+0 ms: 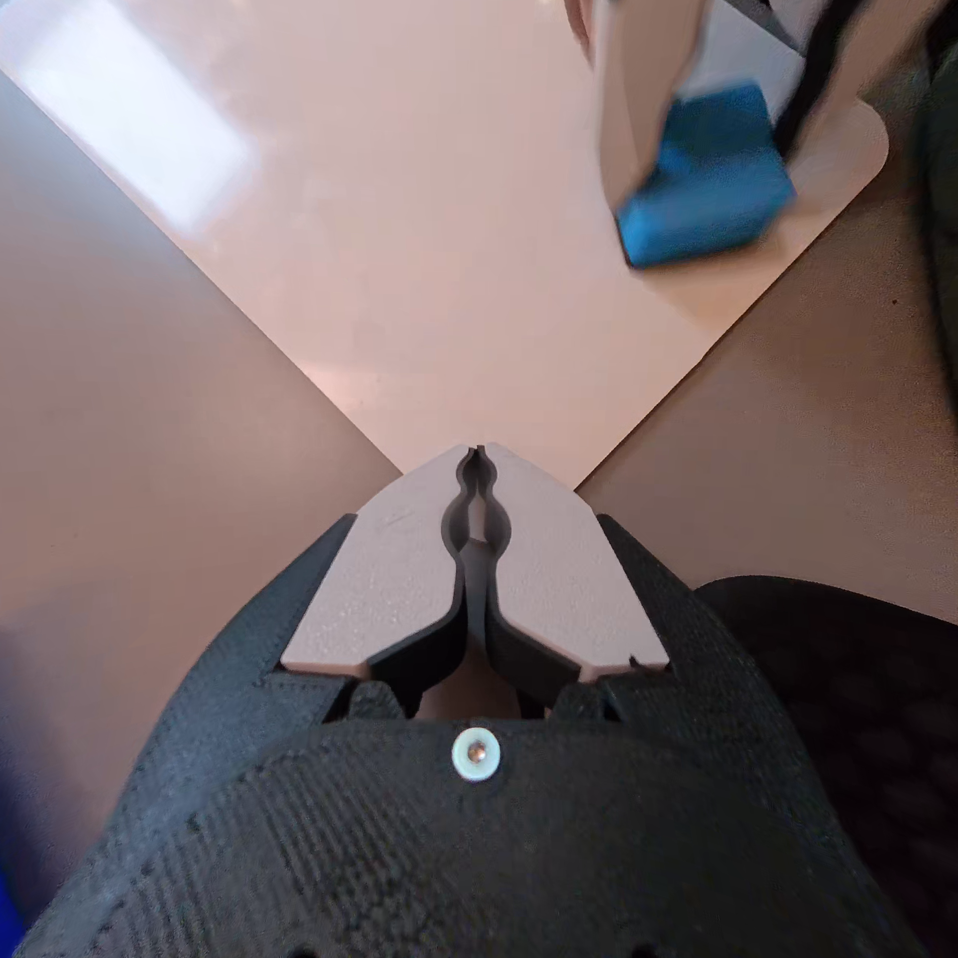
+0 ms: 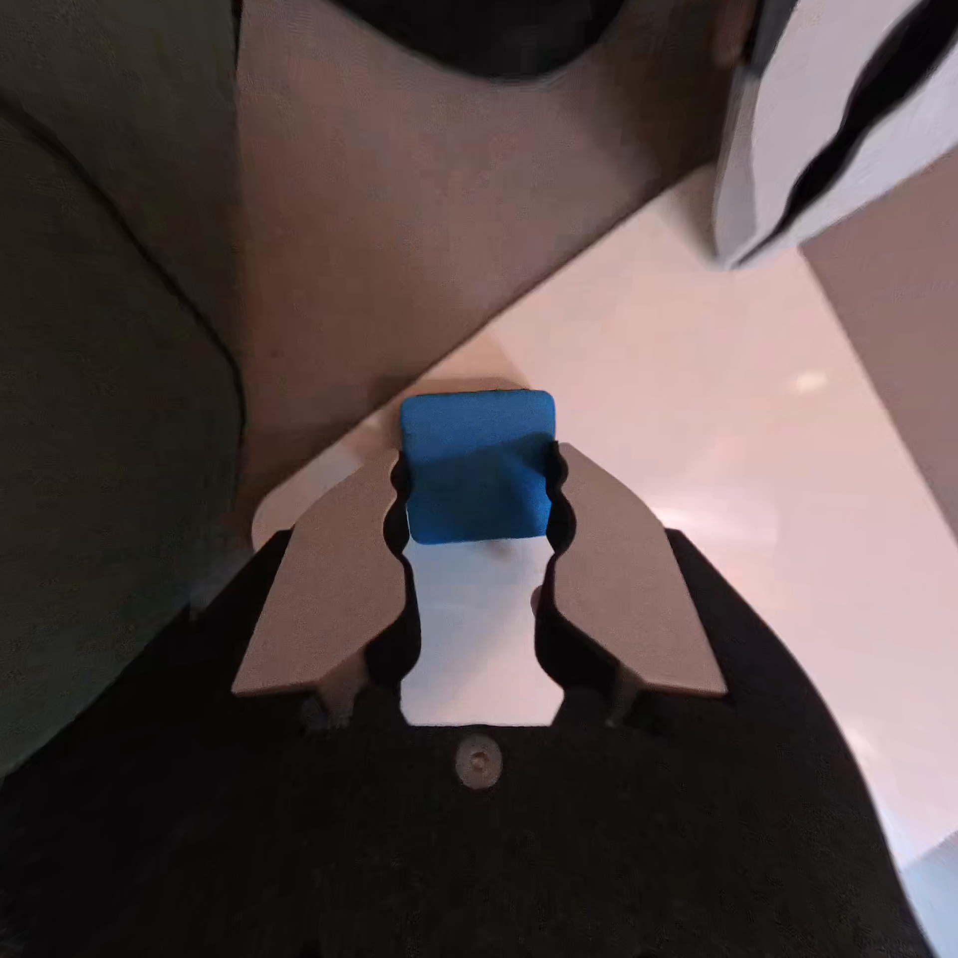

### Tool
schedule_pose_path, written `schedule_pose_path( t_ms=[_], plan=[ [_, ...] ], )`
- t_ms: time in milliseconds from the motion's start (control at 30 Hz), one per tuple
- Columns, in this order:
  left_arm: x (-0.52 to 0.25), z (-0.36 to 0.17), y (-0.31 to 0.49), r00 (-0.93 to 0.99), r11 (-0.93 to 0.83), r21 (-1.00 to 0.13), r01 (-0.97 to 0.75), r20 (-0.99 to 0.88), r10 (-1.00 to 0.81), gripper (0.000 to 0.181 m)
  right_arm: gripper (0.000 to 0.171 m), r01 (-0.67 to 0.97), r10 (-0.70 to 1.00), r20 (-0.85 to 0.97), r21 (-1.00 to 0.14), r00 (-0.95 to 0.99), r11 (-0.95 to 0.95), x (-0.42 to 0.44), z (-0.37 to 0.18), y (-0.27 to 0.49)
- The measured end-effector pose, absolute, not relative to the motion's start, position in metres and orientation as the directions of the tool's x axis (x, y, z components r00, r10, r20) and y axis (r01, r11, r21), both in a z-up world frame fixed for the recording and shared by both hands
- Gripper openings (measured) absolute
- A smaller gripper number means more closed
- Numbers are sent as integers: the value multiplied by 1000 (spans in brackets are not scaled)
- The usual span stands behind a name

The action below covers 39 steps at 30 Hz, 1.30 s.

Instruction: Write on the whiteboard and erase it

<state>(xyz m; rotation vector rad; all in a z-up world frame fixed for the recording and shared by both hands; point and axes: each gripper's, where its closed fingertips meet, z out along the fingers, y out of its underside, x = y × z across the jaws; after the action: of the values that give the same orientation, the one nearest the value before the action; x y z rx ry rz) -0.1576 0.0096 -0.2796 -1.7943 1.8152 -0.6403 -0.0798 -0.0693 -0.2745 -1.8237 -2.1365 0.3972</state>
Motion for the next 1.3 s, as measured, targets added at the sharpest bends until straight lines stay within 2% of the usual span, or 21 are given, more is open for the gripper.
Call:
schedule_pose_path(
  t_ms=[100,200,267,367,467,533,567,633,733,767,833,900,1000,1067,1133,1200,1300],
  plan=[
    [-158,-280,10,-4,23,-646,-763,-31,-1000,1,52,958,991,114,-282,76,-41,-5,-275,-3],
    [-158,-280,9,-5,31,-639,-769,-43,-999,1,52,883,922,106,-347,373,-317,37,-275,97],
    [-158,-280,10,0,27,-640,-768,-42,-999,1,52,836,883,100,-386,458,-390,35,-275,149],
    [-158,-280,10,6,17,-645,-764,-33,-999,1,52,845,910,94,-420,405,-332,-17,-275,167],
    [-158,-279,10,6,14,-646,-763,-29,-1000,1,52,897,989,56,-430,139,-102,-82,-275,104],
    [-158,-279,10,4,13,-647,-762,-25,-1000,1,52,924,994,109,-382,23,21,-85,-275,83],
    [-158,-279,10,2,14,-647,-762,-24,-1000,1,52,923,996,75,-386,48,-15,-77,-275,89],
    [-158,-279,10,1,17,-646,-763,-27,-1000,1,52,904,965,88,-378,248,-198,-39,-275,144],
    [-158,-279,10,4,16,-646,-764,-30,-1000,1,52,783,849,43,-413,527,-465,14,-275,213],
    [-158,-279,10,4,15,-646,-763,-28,-1000,1,52,768,842,29,-426,539,-477,13,-275,214],
    [-158,-279,10,4,12,-647,-762,-24,-1000,1,52,817,886,80,-431,457,-383,-3,-275,194],
    [-158,-279,10,5,10,-648,-762,-21,-1000,0,52,835,938,13,-459,348,-303,-35,-274,138],
    [-159,-280,11,8,8,-648,-762,-22,-1000,0,52,894,989,29,-433,147,-120,-48,-274,46],
    [-161,-280,13,14,6,-645,-764,-26,-1000,1,52,896,978,78,-420,192,-142,-17,-274,31],
    [-162,-280,13,17,6,-643,-766,-30,-999,1,52,837,908,67,-420,414,-351,41,-274,44],
    [-161,-280,13,15,13,-642,-767,-39,-999,0,52,786,846,70,-416,528,-456,81,-274,42],
    [-159,-280,12,13,16,-641,-768,-40,-999,1,52,836,914,70,-437,400,-332,31,-273,-9]
  ],
)
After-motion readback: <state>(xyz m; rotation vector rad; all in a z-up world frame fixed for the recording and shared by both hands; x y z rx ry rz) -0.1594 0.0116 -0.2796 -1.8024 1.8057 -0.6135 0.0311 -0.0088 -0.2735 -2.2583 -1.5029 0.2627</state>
